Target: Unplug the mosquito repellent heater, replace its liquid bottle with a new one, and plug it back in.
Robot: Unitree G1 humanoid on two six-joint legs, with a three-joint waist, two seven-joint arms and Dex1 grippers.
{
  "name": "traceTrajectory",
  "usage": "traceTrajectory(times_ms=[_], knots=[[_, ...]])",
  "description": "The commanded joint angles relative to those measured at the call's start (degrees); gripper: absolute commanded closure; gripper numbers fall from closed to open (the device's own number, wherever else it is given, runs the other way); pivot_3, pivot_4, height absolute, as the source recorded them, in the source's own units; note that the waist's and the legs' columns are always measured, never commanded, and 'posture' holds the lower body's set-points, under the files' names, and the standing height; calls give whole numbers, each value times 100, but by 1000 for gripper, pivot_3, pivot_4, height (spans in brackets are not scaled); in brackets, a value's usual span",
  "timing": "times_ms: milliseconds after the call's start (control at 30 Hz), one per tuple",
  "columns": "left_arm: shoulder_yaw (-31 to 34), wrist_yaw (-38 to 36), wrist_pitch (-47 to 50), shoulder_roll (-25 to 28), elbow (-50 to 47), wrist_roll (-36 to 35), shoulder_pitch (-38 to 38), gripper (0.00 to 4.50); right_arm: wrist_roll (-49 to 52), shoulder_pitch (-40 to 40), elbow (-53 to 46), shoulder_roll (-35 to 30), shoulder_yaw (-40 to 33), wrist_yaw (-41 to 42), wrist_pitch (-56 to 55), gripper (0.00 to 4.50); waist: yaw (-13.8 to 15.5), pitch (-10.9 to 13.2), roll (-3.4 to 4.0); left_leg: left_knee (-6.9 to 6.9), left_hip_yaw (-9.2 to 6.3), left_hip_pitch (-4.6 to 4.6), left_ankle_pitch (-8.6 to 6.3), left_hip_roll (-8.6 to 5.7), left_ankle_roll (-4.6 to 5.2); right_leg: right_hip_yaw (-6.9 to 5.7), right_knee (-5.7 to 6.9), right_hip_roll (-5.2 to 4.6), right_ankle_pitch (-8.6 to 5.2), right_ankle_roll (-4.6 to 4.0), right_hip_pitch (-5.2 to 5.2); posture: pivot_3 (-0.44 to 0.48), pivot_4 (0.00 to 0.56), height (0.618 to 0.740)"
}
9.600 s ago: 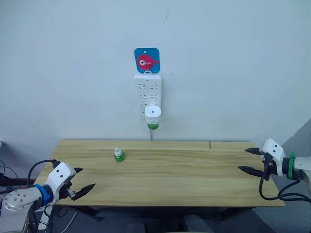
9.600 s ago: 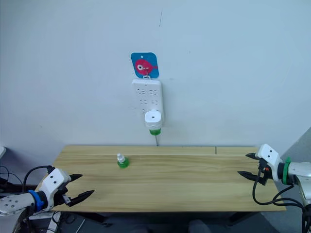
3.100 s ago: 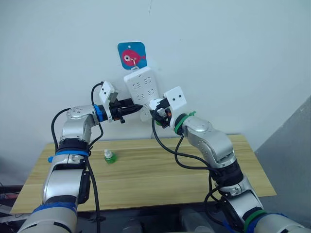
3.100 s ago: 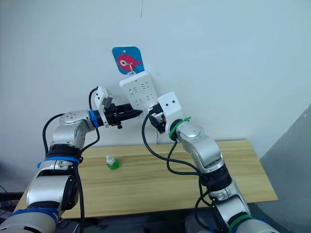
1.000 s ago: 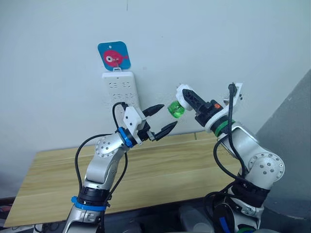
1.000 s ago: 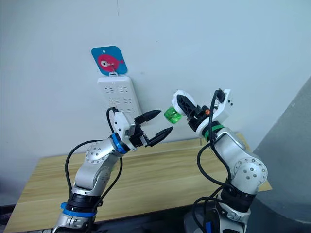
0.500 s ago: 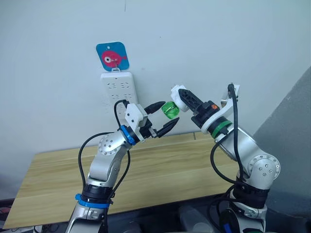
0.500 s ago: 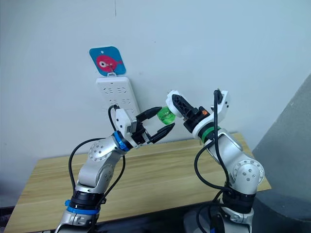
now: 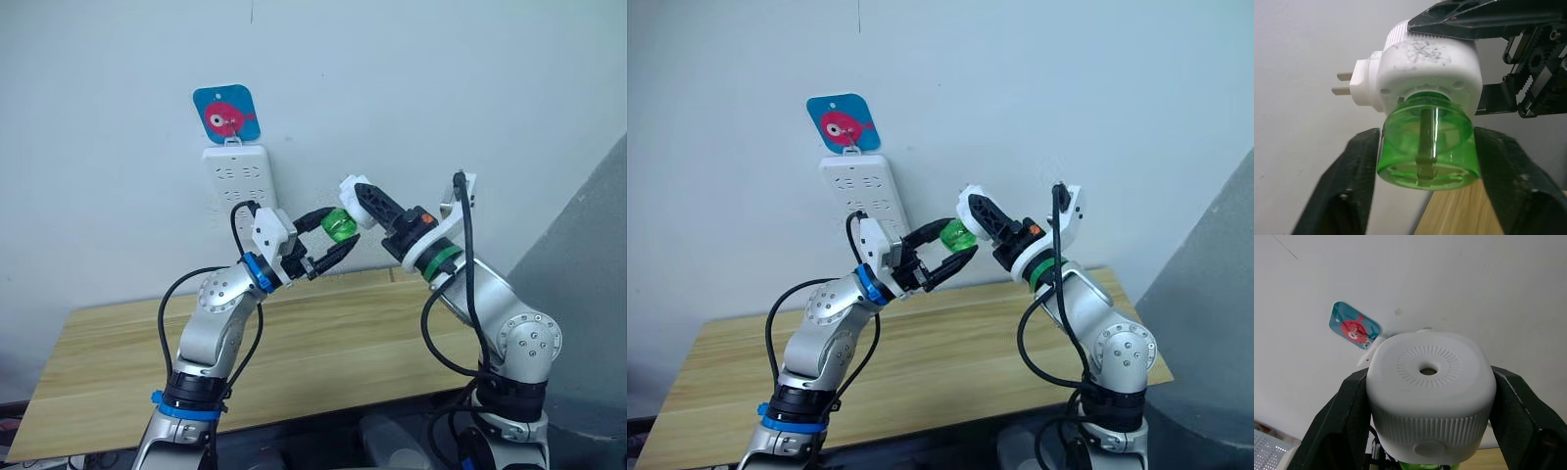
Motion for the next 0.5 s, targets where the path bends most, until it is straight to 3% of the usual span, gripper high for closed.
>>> traceTrajectory(times_ms=[33, 333, 367, 500], knots=[[17, 21, 26, -3, -219, -111, -93, 2237, 204, -43, -130, -48, 79, 8, -189, 1560, 1, 0, 0, 0, 0, 0, 0, 0, 0, 0, 0, 0, 0, 0, 0, -264, 40, 692], [78, -56, 30, 89, -178, -109, -89, 2237, 495, 28, -177, -296, 256, 48, -260, 1560, 6, 0, 0, 0, 0, 0, 0, 2, 0, 1, 0, 3, 0, 0, 0, -265, 41, 692], [88, -85, 13, 111, -165, -107, -96, 2237, 475, 46, -186, -341, 245, 46, -274, 1000, 6, 0, 0, 0, 0, 0, 0, 3, 0, 1, 0, 4, 0, 0, 0, -265, 41, 692], [109, -267, 9, 243, -129, -146, -90, 2237, 631, 127, -170, -585, 188, 79, -300, 0, 8, 0, 0, 0, 0, 1, 0, 4, 0, 1, 0, 5, 0, 1, 0, -265, 41, 692]])
